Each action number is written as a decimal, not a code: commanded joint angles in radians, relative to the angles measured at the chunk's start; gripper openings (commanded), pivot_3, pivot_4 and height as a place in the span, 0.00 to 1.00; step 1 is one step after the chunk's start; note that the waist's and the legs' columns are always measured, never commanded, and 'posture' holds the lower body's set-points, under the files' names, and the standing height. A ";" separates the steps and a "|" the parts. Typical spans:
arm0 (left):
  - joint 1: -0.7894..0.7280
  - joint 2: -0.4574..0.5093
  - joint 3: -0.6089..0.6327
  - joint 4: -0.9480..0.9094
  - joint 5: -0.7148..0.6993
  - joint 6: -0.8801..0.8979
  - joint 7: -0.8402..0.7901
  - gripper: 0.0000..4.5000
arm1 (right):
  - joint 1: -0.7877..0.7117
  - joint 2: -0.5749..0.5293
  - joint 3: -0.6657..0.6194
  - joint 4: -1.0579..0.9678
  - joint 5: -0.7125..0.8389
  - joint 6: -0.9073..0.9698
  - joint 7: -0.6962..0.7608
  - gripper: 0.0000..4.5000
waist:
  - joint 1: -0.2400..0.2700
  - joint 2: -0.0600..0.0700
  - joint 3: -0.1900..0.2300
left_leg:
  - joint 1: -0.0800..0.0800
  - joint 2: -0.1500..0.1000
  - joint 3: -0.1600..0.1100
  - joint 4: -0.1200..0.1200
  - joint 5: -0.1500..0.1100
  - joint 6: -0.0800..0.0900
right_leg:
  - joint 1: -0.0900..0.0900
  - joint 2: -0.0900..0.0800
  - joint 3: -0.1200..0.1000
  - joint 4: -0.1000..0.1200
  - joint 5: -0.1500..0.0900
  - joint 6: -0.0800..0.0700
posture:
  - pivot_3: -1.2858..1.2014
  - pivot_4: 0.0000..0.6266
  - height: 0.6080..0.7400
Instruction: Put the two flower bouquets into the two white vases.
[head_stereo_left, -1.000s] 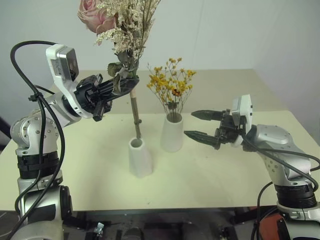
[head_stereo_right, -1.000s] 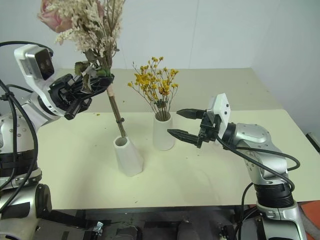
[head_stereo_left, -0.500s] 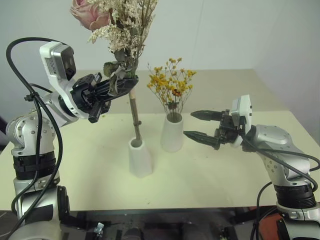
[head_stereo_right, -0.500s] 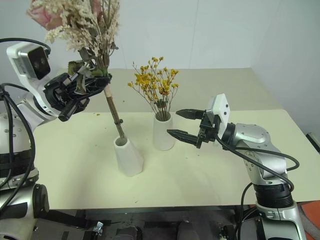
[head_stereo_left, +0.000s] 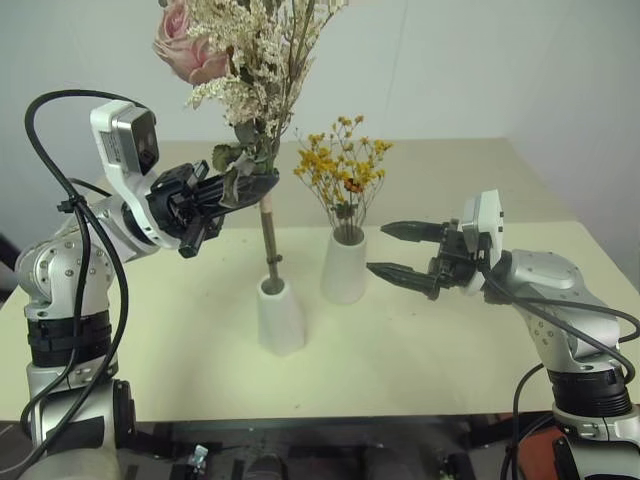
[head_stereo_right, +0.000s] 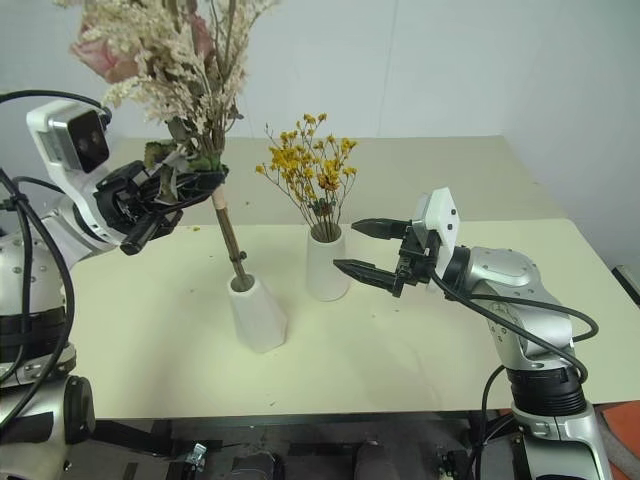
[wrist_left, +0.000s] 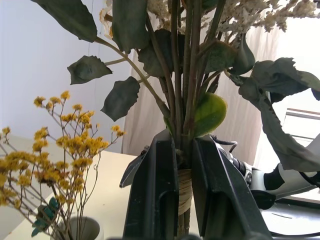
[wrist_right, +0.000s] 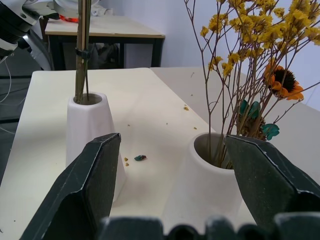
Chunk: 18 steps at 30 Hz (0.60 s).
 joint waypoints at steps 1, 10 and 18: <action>-0.003 0.021 0.011 -0.010 0.011 -0.023 -0.009 0.03 | -0.016 -0.005 -0.011 -0.029 0.012 -0.005 0.003 0.87 | 0.000 0.000 0.000 | 0.000 0.000 0.000 0.000 0.000 0.000 | 0.000 0.000 0.000 0.000 0.000 0.000 | 0.52 0.24 1.00; 0.019 0.025 0.018 -0.006 0.024 -0.038 -0.010 0.03 | -0.022 -0.003 -0.008 -0.024 0.011 -0.007 0.007 0.87 | 0.000 0.000 0.000 | 0.000 0.000 0.000 0.000 0.000 0.000 | 0.000 0.000 0.000 0.000 0.000 0.000 | 0.52 0.24 1.00; 0.042 0.018 0.016 -0.015 0.023 -0.040 -0.001 0.03 | -0.024 -0.005 -0.008 -0.020 0.008 -0.005 0.010 0.87 | 0.000 0.000 0.000 | 0.000 0.000 0.000 0.000 0.000 0.000 | 0.000 0.000 0.000 0.000 0.000 0.000 | 0.52 0.24 1.00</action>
